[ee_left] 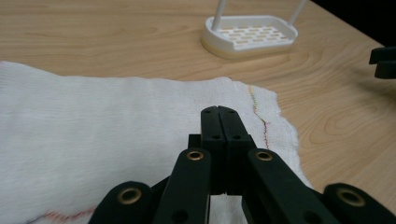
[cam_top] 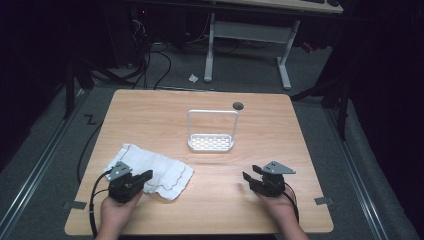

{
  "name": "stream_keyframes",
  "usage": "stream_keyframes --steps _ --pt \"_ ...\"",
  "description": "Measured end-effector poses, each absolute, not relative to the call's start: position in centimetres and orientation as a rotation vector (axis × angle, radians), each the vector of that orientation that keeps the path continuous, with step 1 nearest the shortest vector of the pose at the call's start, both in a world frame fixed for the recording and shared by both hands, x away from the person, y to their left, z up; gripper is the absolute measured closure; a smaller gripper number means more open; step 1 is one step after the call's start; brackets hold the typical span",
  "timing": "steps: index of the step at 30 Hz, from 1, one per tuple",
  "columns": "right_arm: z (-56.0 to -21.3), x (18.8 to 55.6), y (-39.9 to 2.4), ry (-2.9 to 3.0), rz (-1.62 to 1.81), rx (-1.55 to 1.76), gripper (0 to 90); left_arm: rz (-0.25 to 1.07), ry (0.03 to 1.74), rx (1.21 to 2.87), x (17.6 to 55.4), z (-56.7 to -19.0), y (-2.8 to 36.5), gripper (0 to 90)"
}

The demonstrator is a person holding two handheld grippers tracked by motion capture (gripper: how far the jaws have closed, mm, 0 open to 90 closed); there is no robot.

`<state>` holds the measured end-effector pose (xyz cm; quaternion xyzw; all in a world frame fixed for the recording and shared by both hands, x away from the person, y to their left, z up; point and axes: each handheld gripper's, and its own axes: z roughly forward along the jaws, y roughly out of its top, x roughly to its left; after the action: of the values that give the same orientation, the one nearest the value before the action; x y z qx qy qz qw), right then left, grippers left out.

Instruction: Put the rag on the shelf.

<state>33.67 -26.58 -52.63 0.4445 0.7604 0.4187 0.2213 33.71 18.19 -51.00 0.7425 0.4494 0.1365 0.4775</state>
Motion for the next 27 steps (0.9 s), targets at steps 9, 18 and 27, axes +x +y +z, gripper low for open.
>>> stream_keyframes --steps 9,18,27 --pt "-52.8 33.6 -26.4 2.12 1.155 1.229 49.0 0.284 1.079 2.001 34.6 -53.5 13.6 90.0" --pt "-52.6 33.5 -25.6 2.153 1.193 1.214 52.9 0.181 0.821 2.101 31.8 -53.7 7.1 90.0" --pt "-52.0 32.8 -22.6 2.239 1.276 1.081 49.8 0.11 0.741 2.083 30.4 -53.8 4.1 84.8"
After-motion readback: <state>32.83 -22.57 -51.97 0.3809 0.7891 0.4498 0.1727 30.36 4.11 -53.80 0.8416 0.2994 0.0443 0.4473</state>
